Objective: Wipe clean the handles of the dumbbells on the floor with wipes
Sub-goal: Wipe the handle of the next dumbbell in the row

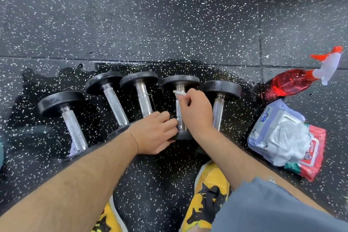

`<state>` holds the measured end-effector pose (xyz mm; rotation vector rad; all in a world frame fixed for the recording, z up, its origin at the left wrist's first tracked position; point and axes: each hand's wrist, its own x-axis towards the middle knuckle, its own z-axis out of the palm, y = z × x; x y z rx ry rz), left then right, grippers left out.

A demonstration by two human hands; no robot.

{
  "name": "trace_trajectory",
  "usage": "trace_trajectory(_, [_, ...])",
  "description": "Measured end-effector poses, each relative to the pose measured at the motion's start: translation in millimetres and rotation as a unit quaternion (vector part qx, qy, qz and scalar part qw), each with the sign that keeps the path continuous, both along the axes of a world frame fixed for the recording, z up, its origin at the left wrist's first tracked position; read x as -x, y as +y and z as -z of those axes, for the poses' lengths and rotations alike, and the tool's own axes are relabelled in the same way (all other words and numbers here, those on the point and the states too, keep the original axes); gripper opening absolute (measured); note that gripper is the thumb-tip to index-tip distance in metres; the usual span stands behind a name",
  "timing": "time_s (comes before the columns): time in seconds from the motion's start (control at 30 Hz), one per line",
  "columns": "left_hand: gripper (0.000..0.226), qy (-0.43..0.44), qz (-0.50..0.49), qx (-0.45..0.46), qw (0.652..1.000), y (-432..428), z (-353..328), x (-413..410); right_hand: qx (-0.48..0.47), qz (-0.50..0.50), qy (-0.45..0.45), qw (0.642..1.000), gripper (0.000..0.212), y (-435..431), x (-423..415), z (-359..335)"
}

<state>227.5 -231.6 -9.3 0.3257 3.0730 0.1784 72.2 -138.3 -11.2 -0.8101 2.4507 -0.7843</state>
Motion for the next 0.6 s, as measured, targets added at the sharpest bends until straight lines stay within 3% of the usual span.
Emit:
trace_trajectory(0.17, [0.029,0.002,0.001,-0.004,1.0,0,0,0,-0.034,-0.054,0.09,0.994,0.03,-16,7,-6])
trace_trajectory(0.33, [0.03,0.007,-0.001,-0.008,1.0,-1,1,1,0.01,-0.128,0.218,0.967,0.023,-4,-8,7])
trace_trajectory(0.6, [0.031,0.015,-0.006,-0.014,1.0,0,3,-2,0.01,-0.117,0.194,0.974,0.015,-5,-6,8])
